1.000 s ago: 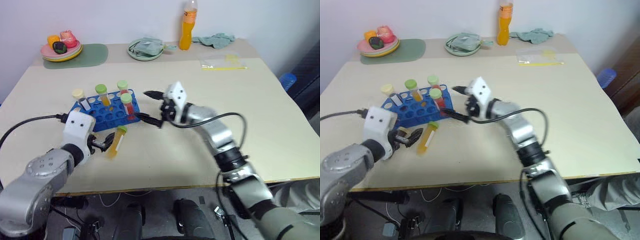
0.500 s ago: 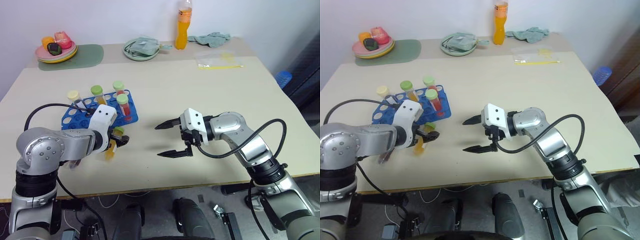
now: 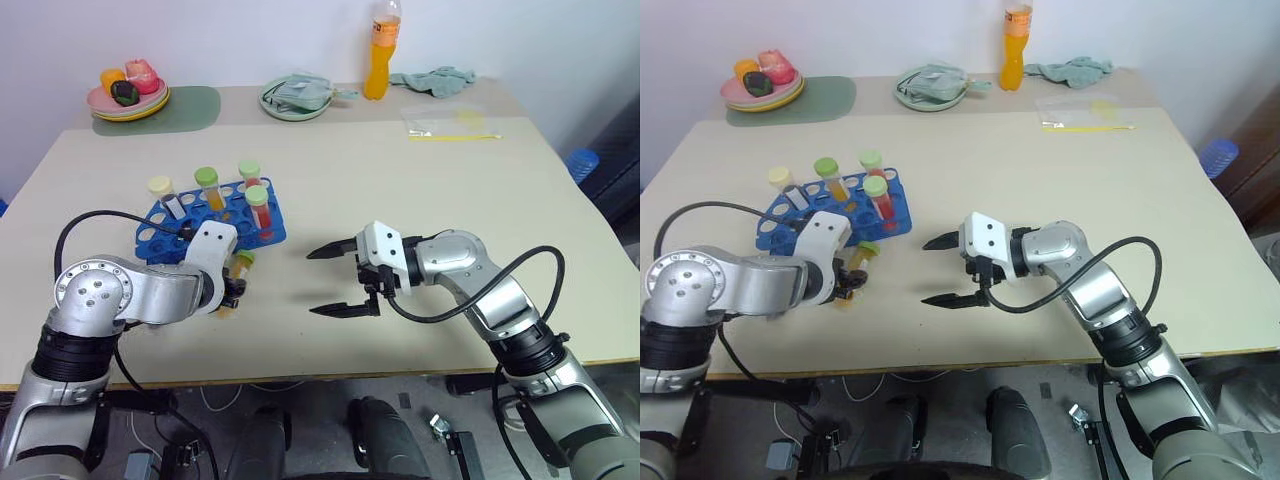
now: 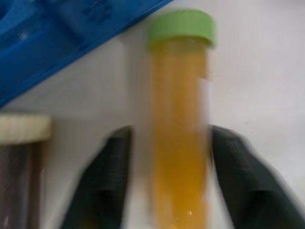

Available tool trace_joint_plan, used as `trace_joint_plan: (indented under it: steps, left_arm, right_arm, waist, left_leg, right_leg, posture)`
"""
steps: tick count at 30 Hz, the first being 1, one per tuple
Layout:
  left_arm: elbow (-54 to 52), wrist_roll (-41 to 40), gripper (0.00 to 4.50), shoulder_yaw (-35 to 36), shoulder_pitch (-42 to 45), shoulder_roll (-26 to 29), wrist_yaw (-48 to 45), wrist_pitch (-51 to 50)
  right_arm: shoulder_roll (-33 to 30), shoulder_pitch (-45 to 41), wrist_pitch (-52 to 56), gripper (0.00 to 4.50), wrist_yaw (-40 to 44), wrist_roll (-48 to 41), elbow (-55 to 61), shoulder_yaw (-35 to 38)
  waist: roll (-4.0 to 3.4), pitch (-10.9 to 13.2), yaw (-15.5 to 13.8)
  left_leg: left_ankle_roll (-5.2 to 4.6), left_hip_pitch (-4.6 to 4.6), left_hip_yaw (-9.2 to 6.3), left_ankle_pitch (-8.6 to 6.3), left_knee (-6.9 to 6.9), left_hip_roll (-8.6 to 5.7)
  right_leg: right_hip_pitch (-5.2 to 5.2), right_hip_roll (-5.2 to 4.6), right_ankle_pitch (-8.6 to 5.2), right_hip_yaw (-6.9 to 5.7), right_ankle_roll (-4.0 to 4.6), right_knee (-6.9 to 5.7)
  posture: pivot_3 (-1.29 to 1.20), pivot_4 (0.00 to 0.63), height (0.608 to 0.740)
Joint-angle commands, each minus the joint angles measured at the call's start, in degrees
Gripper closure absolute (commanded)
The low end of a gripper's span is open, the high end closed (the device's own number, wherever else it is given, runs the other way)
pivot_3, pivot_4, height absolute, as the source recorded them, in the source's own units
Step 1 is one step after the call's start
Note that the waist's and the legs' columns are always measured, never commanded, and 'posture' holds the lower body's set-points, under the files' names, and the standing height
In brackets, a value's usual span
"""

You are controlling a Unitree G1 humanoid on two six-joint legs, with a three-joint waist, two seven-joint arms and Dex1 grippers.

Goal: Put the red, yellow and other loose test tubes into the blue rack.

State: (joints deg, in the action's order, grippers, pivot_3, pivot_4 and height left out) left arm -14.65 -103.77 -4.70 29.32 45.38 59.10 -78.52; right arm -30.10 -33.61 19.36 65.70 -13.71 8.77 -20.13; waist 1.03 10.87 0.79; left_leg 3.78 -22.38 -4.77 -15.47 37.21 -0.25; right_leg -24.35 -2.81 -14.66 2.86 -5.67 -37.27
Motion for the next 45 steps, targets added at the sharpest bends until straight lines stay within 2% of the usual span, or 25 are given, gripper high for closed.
trace_joint_plan:
  steps: [1,6,8,10,12,15,18,21,24,27,30,34,45]
  left_arm:
    - [-1.7,-7.1,3.31,-4.0,1.4,4.4,3.4,5.9]
    - [-6.1,-9.2,3.31,-4.9,0.4,13.0,-0.8,8.8]
    - [-9.9,-4.8,3.31,-2.2,-0.5,16.2,-5.1,9.0]
    - [-12.8,-5.4,3.31,2.1,-3.9,19.1,-10.5,10.6]
    - [-20.4,6.0,3.31,9.3,-7.6,19.8,-19.2,14.6]
    - [-29.7,26.1,3.31,16.5,-15.9,20.7,-29.4,22.1]
    - [-31.8,43.2,3.31,19.1,-23.8,13.5,-36.2,35.0]
    - [-29.4,56.8,3.31,15.9,-24.5,4.9,-37.8,44.9]
    - [-21.9,79.7,3.31,3.2,-22.3,-2.8,-35.5,55.7]
    - [-15.2,91.8,3.31,-1.7,-21.2,-9.4,-35.2,64.1]
    - [-7.6,97.7,3.31,-1.8,-20.1,-17.2,-34.1,71.1]
    - [-0.6,100.4,3.31,-0.9,-19.1,-23.6,-37.7,78.2]
    - [9.9,104.2,3.31,2.2,-17.1,-31.2,-44.3,84.3]
  right_arm:
    - [0.6,-0.2,-1.1,0.00,0.0,-0.2,1.8,0.2]
    - [0.3,-0.5,-1.3,0.00,0.2,0.0,1.2,0.6]
    - [0.2,-0.5,-1.3,0.00,0.2,0.0,1.1,0.8]
    - [0.1,-0.4,-1.3,0.00,0.1,-0.1,1.1,0.9]
    - [0.0,-0.3,-1.1,0.00,-0.1,-0.3,1.0,1.1]
    - [0.0,0.0,-1.1,0.00,-0.2,-0.4,0.8,1.3]
    - [0.9,0.2,-0.9,0.00,-1.3,-0.7,0.3,1.6]
    - [2.9,-0.3,0.4,0.00,-3.6,-1.4,-0.9,2.6]
    - [6.3,-0.3,1.4,0.00,-7.3,-1.6,-3.5,3.9]
    - [7.7,0.7,1.9,0.00,-9.4,-1.0,-3.8,4.0]
    - [7.9,2.4,2.7,0.00,-10.3,-1.3,-2.0,3.7]
    - [8.1,3.5,4.1,0.00,-11.7,-1.5,-0.7,4.1]
    - [7.9,4.1,4.9,0.00,-13.4,-1.9,0.5,4.6]
  waist:
    - [0.00,0.0,0.0]
    - [0.01,0.0,0.1]
    - [0.00,0.0,0.2]
    - [0.00,0.0,0.3]
    - [-0.02,0.0,0.3]
    - [-0.01,0.0,0.1]
    - [-0.09,0.0,0.0]
    - [-0.02,0.0,0.0]
    - [0.01,0.0,-0.2]
    - [0.01,-0.1,-0.2]
    - [0.05,-0.1,-0.2]
    - [0.03,-0.1,0.0]
    - [0.03,-0.1,0.0]
  left_leg:
    - [0.01,-0.01,0.02,0.00,0.00,0.00]
    - [0.03,-0.02,0.11,0.02,-0.01,-0.01]
    - [0.03,-0.01,0.12,0.02,-0.02,0.01]
    - [0.03,-0.02,0.13,0.02,-0.03,0.01]
    - [0.02,-0.02,0.16,0.02,-0.04,0.02]
    - [0.03,-0.04,0.19,0.03,-0.06,0.02]
    - [0.03,0.01,0.27,0.03,-0.12,0.03]
    - [0.02,0.02,0.28,0.02,-0.10,0.04]
    - [0.02,0.02,0.27,0.02,-0.06,0.02]
    - [0.00,0.00,0.27,0.01,-0.05,-0.01]
    - [-0.05,0.00,0.27,-0.01,-0.06,-0.01]
    - [-0.05,-0.02,0.24,-0.01,-0.04,0.02]
    - [-0.06,0.00,0.23,-0.02,0.00,0.02]
  right_leg:
    - [0.00,0.00,0.00,0.00,0.00,0.01]
    - [0.00,0.04,0.00,-0.01,0.01,0.02]
    - [0.00,0.07,-0.01,-0.01,0.02,0.02]
    - [0.01,0.10,-0.01,-0.01,0.02,0.03]
    - [0.00,0.10,-0.02,0.00,0.02,0.05]
    - [-0.01,0.12,-0.02,-0.01,0.03,0.09]
    - [0.02,0.12,-0.03,0.02,0.04,0.14]
    - [0.04,0.13,-0.03,0.03,0.05,0.16]
    - [0.13,0.11,-0.02,0.03,0.04,0.19]
    - [0.14,0.08,0.00,0.03,0.02,0.20]
    - [0.11,0.06,0.00,0.02,0.01,0.19]
    - [0.07,0.08,0.01,0.00,0.00,0.13]
    - [0.07,0.08,0.01,0.00,-0.01,0.07]
  posture:
    - [0.00,0.150,0.740]
    - [0.00,0.150,0.740]
    - [0.00,0.150,0.740]
    - [0.00,0.150,0.740]
    - [0.00,0.150,0.740]
    - [0.00,0.150,0.740]
    - [0.00,0.150,0.740]
    - [0.00,0.150,0.740]
    - [0.00,0.150,0.740]
    - [0.00,0.150,0.740]
    - [0.00,0.150,0.740]
    - [0.00,0.150,0.740]
    - [0.00,0.150,0.740]
